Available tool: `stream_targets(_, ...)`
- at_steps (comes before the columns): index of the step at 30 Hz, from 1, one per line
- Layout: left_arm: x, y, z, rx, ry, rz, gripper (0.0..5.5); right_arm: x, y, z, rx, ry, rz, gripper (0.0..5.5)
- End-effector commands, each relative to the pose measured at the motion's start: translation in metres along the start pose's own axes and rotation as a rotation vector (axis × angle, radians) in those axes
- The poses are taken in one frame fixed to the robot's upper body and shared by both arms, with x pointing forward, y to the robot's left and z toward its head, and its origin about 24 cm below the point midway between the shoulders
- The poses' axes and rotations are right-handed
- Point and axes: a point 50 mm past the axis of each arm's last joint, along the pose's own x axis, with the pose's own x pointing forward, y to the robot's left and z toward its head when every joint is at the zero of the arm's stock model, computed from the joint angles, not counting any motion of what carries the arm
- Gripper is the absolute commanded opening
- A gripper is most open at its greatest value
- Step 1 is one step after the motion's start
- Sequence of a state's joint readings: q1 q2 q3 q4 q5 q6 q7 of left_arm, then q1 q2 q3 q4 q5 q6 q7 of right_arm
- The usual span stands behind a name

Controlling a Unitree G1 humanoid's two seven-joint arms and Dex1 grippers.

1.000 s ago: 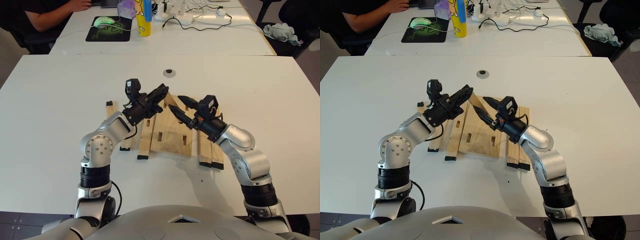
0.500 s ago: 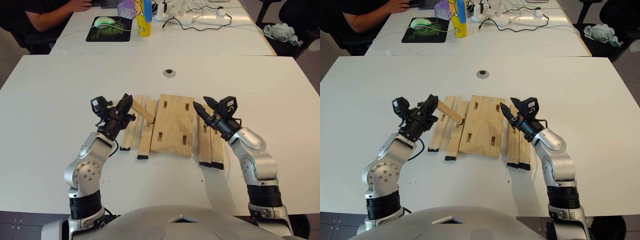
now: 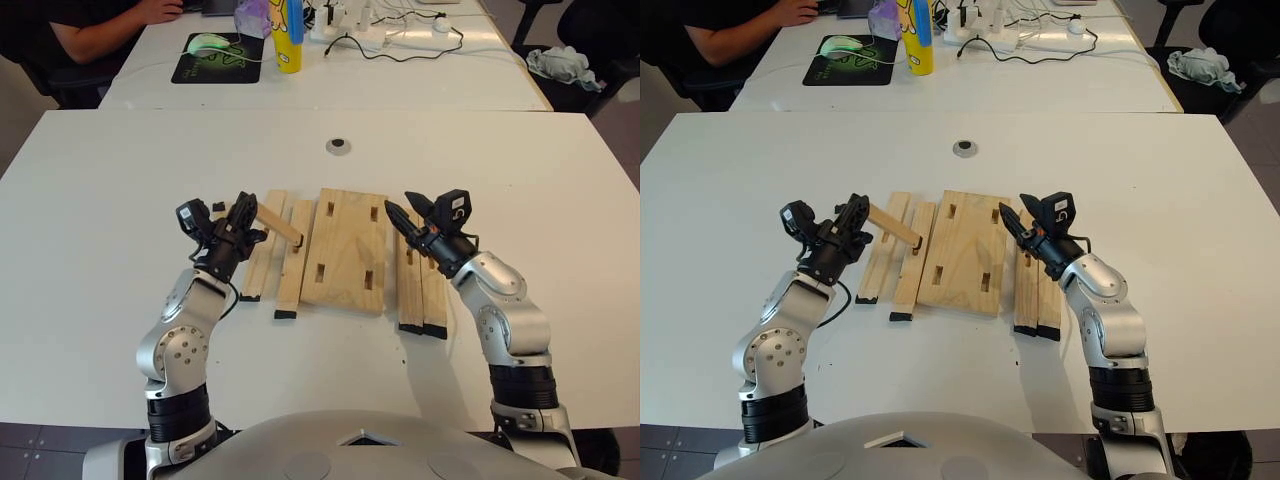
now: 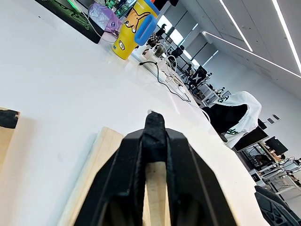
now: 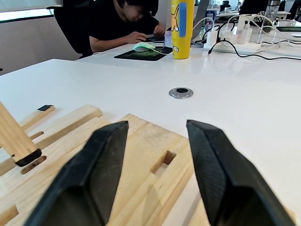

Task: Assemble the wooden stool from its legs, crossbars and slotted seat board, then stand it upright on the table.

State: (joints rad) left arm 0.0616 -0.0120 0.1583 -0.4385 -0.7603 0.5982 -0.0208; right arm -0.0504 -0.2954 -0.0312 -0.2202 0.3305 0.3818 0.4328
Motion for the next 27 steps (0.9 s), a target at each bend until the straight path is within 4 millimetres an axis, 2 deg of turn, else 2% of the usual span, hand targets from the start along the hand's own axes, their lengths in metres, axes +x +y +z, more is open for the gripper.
stream_targets(1, -0.004, 0.006, -0.004, 0.016, 0.027, 0.042, 0.43, 0.002, 0.001, -0.002, 0.006, 0.017, -0.001, 2.29)
stream_targets(15, -0.001, 0.01, -0.009, 0.075, 0.028, 0.145, 0.43, 0.005, 0.007, 0.0, -0.011, 0.028, 0.028, 2.29)
stream_targets(19, -0.002, 0.012, -0.011, 0.144, 0.047, 0.205, 0.43, 0.004, 0.007, 0.0, -0.022, 0.035, 0.027, 2.29)
stream_targets(27, 0.002, -0.012, -0.027, 0.363, 0.161, 0.166, 0.43, 0.005, 0.018, 0.006, -0.044, 0.051, 0.041, 2.29)
